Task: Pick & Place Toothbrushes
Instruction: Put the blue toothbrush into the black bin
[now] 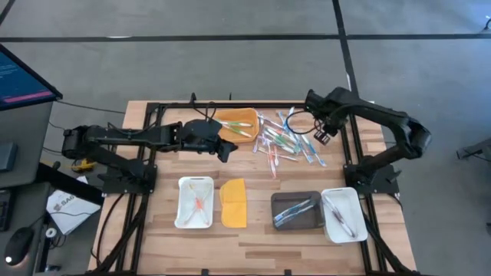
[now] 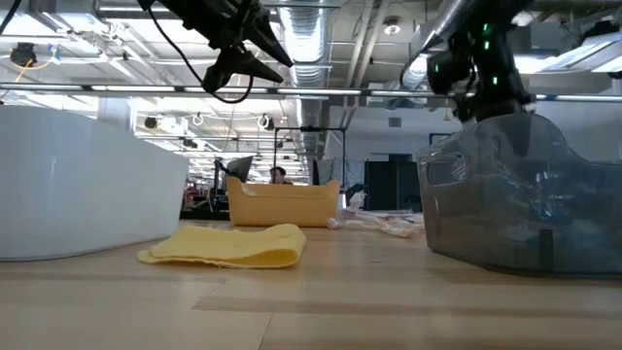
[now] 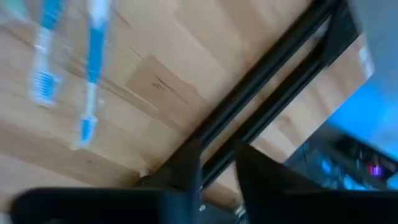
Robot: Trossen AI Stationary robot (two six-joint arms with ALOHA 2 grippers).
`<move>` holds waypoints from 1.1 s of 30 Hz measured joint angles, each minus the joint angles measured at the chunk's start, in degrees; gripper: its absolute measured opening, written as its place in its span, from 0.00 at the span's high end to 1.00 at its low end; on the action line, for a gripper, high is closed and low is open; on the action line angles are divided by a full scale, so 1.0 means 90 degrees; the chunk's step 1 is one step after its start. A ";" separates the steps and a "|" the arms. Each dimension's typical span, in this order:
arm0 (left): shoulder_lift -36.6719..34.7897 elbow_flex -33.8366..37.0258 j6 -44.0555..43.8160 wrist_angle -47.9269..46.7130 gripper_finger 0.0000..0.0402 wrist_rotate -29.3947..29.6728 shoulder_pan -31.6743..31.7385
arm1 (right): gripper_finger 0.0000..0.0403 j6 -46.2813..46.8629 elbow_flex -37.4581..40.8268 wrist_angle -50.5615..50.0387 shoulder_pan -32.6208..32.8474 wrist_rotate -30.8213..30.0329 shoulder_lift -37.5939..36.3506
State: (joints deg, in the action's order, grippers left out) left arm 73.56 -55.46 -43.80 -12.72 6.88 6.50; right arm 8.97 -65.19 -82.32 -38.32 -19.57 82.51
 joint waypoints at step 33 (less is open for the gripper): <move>0.0000 0.0000 -0.0019 0.0139 0.71 0.0067 -0.0095 | 1.00 0.1556 0.2677 0.3022 0.0456 0.1620 0.0331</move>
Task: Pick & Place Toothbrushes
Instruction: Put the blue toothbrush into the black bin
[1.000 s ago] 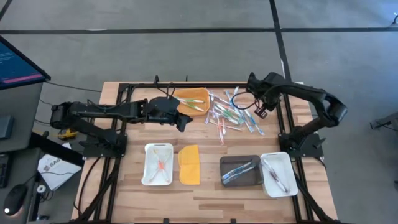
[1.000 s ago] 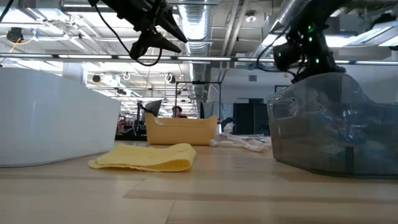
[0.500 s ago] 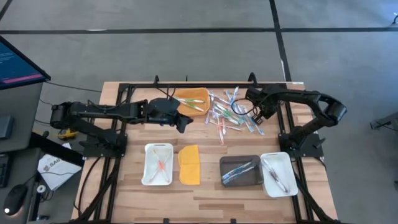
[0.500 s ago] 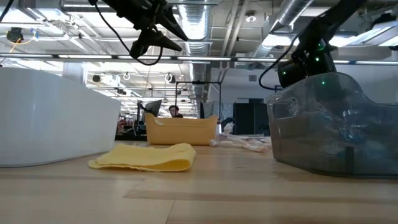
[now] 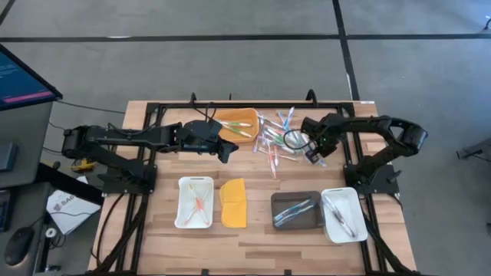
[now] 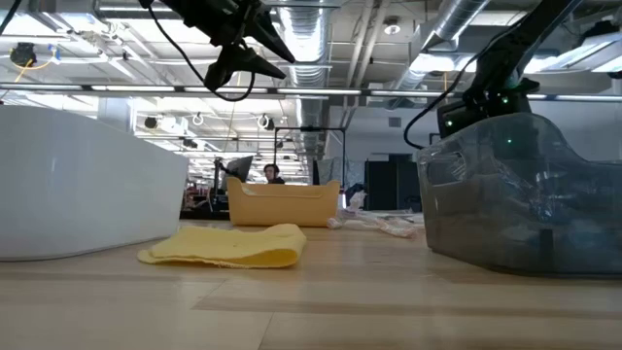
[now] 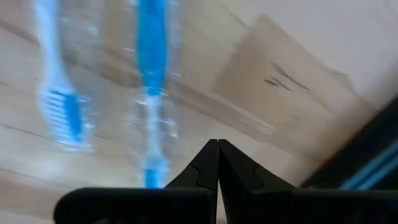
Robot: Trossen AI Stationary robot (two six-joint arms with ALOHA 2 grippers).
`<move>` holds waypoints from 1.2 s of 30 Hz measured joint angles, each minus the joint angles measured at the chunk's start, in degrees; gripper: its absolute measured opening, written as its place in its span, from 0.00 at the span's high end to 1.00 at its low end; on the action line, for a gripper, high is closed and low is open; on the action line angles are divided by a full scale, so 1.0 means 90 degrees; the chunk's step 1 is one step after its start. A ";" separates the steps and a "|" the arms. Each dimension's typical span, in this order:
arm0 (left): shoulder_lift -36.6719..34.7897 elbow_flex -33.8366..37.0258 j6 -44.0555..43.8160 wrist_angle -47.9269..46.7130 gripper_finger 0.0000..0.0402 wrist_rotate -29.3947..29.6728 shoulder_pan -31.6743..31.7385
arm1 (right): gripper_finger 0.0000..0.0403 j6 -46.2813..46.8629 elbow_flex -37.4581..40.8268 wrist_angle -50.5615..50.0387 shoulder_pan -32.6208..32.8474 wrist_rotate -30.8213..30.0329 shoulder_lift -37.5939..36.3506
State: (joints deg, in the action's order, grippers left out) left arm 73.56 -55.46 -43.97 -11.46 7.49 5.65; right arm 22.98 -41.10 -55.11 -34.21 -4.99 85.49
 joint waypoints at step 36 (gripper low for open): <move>0.0000 0.0000 0.0000 0.0105 0.71 -0.0118 -0.0142 | 1.00 0.0547 -0.3372 0.0502 0.1972 0.1081 0.1632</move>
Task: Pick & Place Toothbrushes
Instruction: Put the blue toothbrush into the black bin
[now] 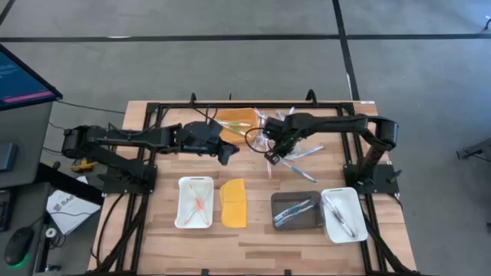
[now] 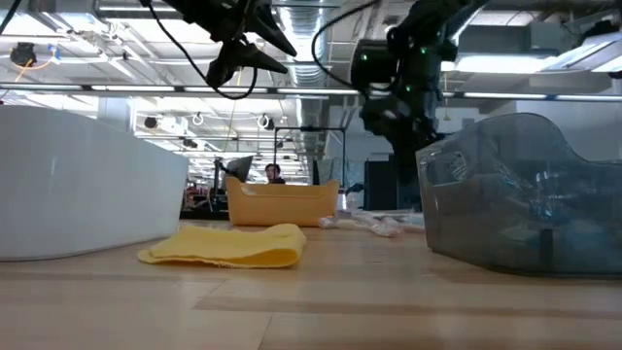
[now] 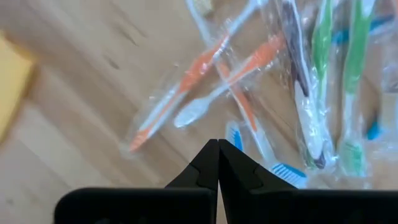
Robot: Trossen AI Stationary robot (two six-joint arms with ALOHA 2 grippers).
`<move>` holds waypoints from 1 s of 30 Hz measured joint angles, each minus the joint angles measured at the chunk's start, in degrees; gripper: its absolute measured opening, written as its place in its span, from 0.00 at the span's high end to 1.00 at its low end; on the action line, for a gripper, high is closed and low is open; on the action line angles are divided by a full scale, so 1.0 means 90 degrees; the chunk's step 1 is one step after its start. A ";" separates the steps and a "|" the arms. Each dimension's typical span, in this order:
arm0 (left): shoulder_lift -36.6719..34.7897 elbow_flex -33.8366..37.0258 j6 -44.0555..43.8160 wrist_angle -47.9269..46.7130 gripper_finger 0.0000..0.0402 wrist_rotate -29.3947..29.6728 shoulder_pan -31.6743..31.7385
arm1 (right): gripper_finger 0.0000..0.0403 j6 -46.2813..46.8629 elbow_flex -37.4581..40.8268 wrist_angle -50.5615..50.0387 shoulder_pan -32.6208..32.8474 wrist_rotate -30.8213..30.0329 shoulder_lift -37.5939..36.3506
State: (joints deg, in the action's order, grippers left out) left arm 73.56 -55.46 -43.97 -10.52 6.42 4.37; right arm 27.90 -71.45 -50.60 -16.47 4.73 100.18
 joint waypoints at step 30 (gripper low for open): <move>0.0000 0.0000 0.0022 0.0041 0.71 0.0055 -0.0062 | 0.75 -0.0837 0.1234 -0.0850 0.0151 -0.0014 -0.1625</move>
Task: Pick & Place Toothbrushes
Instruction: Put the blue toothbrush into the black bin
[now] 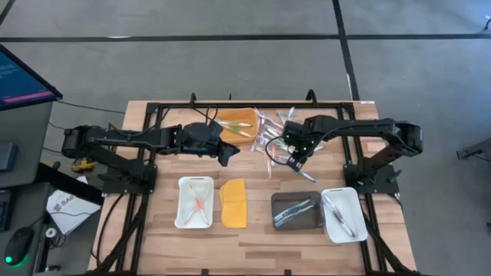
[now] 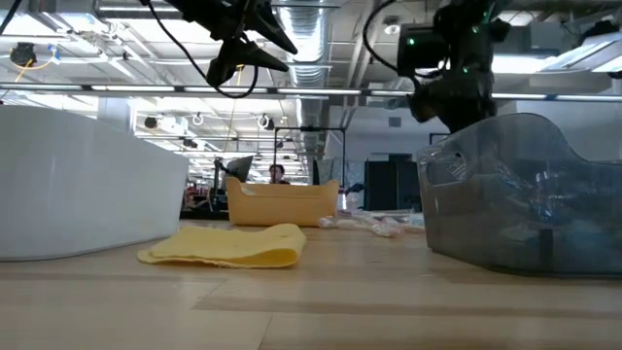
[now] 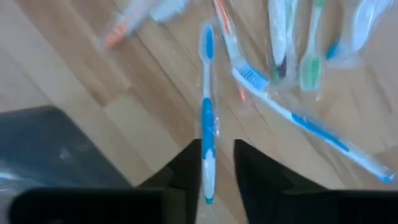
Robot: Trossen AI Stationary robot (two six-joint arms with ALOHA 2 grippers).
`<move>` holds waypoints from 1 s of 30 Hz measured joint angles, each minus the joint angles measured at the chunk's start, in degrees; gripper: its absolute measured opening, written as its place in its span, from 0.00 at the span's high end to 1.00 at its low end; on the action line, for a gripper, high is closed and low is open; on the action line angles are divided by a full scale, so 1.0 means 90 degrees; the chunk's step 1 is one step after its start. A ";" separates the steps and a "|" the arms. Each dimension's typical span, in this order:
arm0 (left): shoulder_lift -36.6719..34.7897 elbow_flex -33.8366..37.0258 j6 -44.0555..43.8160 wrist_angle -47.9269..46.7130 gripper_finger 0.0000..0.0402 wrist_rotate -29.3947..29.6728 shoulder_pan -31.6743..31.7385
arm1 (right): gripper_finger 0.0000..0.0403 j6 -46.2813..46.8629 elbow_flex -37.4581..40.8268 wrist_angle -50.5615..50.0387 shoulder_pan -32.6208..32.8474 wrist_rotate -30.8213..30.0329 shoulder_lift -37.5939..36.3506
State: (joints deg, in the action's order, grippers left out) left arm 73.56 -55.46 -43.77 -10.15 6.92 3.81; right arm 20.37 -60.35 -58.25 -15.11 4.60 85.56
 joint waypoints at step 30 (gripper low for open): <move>0.0000 0.0000 -0.0019 0.0019 0.71 -0.0028 0.0000 | 0.59 0.0872 0.2254 0.2455 0.0723 -0.0679 -0.0002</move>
State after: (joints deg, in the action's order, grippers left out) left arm 73.56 -55.46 -43.94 -9.98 6.66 3.81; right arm 28.21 -40.06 -36.15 -8.61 -1.50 85.54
